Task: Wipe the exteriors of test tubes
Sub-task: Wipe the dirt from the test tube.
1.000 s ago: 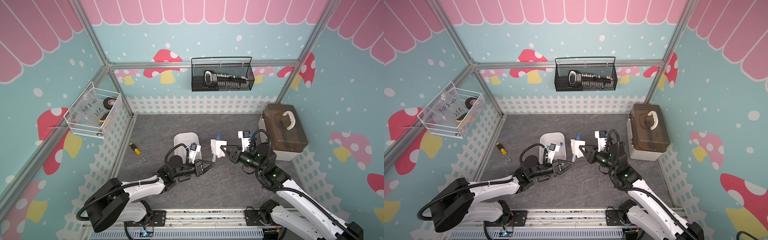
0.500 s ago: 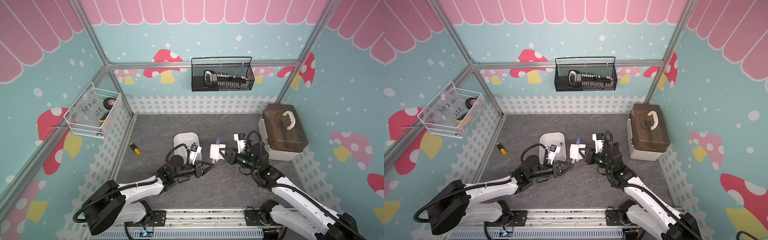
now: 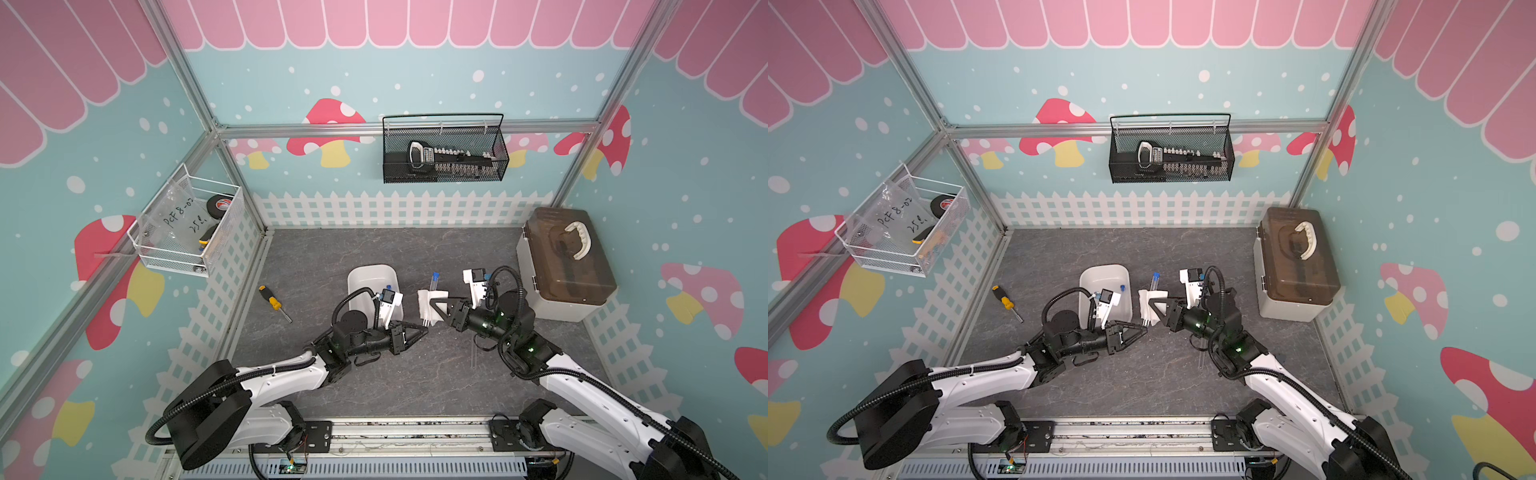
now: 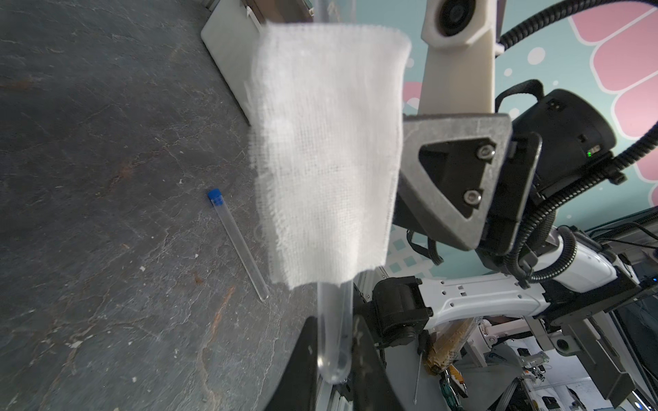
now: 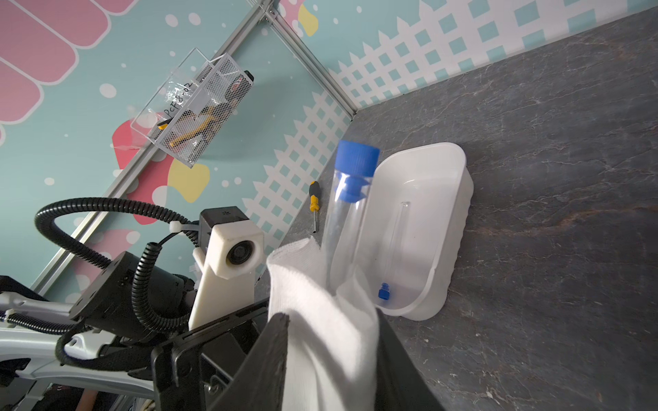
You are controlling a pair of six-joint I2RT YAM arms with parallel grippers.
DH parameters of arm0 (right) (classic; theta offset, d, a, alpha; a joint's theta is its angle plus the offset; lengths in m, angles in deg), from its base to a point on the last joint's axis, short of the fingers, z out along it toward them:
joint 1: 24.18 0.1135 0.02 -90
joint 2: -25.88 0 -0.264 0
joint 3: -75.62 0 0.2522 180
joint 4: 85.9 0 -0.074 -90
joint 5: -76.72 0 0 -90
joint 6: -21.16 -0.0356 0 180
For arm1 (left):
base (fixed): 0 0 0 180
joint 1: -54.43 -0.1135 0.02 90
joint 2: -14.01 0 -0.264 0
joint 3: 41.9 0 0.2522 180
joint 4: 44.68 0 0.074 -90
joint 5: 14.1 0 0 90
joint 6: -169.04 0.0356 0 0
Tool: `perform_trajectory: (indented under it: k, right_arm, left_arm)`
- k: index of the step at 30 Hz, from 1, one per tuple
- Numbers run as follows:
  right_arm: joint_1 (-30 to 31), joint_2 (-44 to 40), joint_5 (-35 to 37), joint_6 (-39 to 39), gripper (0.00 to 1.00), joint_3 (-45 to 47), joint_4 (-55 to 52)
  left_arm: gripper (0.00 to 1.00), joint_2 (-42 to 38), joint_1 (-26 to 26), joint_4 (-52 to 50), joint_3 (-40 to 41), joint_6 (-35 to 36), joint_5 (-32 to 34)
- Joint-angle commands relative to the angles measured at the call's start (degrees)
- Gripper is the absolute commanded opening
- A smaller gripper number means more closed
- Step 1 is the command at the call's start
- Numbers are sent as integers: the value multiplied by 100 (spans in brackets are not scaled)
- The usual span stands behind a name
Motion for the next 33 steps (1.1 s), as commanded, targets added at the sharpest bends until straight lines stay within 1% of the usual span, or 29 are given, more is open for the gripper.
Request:
perform_trajectory:
  k: [1, 9, 13, 18, 21, 25, 27, 31, 33]
  right_arm:
    - [91, 204, 5, -37, 36, -49, 230]
    - [337, 666, 109, 23, 26, -223, 423]
    - [505, 735, 199, -18, 21, -115, 516]
    - [642, 714, 336, -104, 21, 184, 650]
    - [645, 590, 576, -79, 23, 256, 537]
    - [639, 453, 932, 350, 24, -79, -209]
    - [608, 469, 1054, 524, 24, -241, -362]
    - [453, 632, 1132, 724, 23, -489, -337]
    - [347, 771, 990, 816, 23, -558, -132]
  left_arm:
    - [17, -27, 78, -233, -238, 184, 71]
    - [16, -33, 105, -470, -371, 305, 181]
    - [16, -121, 105, -532, -355, 355, 419]
    - [16, -229, 96, -516, -349, 353, 540]
    - [16, -313, 97, -716, -349, 451, 574]
    - [16, -484, 105, -1043, -312, 611, 626]
    - [16, -529, 122, -1072, -285, 613, 588]
    - [16, -538, 118, -919, -229, 509, 408]
    - [16, -525, 114, -722, -180, 395, 326]
